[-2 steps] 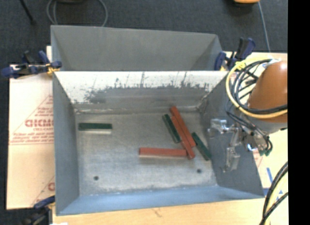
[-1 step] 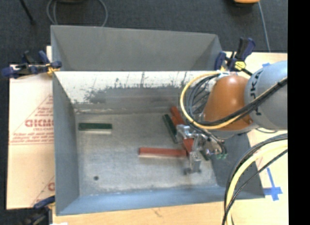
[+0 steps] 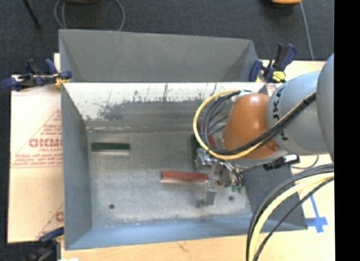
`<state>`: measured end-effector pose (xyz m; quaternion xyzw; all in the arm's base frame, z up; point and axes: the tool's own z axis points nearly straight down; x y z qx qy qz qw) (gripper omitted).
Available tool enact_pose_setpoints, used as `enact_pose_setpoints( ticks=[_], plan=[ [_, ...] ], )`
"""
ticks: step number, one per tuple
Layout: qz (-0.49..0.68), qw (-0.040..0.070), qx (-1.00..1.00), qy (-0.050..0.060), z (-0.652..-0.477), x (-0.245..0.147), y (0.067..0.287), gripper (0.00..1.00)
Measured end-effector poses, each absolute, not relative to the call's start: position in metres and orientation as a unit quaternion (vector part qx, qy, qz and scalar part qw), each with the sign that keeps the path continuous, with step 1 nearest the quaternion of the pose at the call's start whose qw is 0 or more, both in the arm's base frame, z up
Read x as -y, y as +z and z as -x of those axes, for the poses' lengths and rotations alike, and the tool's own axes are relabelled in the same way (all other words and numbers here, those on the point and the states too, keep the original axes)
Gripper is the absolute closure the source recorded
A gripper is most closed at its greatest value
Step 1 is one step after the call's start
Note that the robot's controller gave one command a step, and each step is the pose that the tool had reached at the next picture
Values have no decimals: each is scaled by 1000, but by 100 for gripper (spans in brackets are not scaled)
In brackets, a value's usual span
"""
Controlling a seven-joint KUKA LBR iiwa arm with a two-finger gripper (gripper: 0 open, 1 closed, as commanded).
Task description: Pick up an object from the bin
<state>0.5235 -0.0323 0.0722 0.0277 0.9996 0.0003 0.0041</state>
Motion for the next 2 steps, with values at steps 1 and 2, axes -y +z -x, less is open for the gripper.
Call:
enact_pose_setpoints(
  ticks=[1,2],
  plan=[
    [-26,11,-1000,-1,-527,34,75,100],
    [-24,2,-1000,-1,-522,33,71,0]
  ],
)
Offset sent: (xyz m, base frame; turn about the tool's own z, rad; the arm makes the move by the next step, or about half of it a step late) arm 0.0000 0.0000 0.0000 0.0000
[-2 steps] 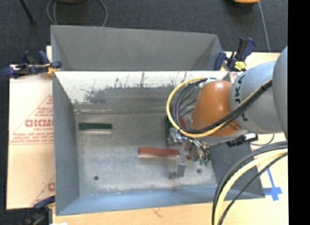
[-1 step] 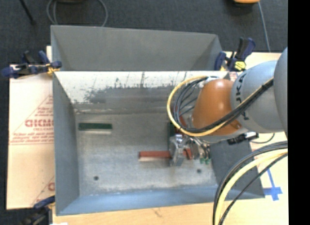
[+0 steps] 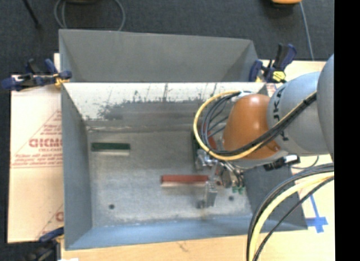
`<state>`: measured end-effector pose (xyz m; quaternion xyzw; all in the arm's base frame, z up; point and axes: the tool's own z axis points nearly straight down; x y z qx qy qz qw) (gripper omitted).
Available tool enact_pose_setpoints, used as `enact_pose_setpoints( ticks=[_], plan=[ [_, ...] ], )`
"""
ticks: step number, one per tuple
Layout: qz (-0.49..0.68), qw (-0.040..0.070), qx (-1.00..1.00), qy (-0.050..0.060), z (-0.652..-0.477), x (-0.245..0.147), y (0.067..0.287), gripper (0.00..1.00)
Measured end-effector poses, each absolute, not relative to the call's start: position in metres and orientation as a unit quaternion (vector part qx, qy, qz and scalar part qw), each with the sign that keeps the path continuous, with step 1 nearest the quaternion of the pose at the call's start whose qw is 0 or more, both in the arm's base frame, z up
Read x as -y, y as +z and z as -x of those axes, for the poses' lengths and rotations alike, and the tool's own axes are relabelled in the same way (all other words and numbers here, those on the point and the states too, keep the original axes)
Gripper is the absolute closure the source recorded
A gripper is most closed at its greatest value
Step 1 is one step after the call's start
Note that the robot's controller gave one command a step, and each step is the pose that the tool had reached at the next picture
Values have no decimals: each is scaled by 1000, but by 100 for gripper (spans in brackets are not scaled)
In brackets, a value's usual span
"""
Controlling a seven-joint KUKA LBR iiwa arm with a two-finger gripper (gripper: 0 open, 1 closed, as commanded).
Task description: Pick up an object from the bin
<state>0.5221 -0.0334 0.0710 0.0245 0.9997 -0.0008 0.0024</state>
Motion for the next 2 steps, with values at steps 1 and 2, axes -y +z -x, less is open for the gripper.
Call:
enact_pose_setpoints(
  ticks=[1,2],
  plan=[
    [-23,2,-1000,-1,-522,33,71,100],
    [-50,6,-999,0,-532,38,206,100]
  ],
)
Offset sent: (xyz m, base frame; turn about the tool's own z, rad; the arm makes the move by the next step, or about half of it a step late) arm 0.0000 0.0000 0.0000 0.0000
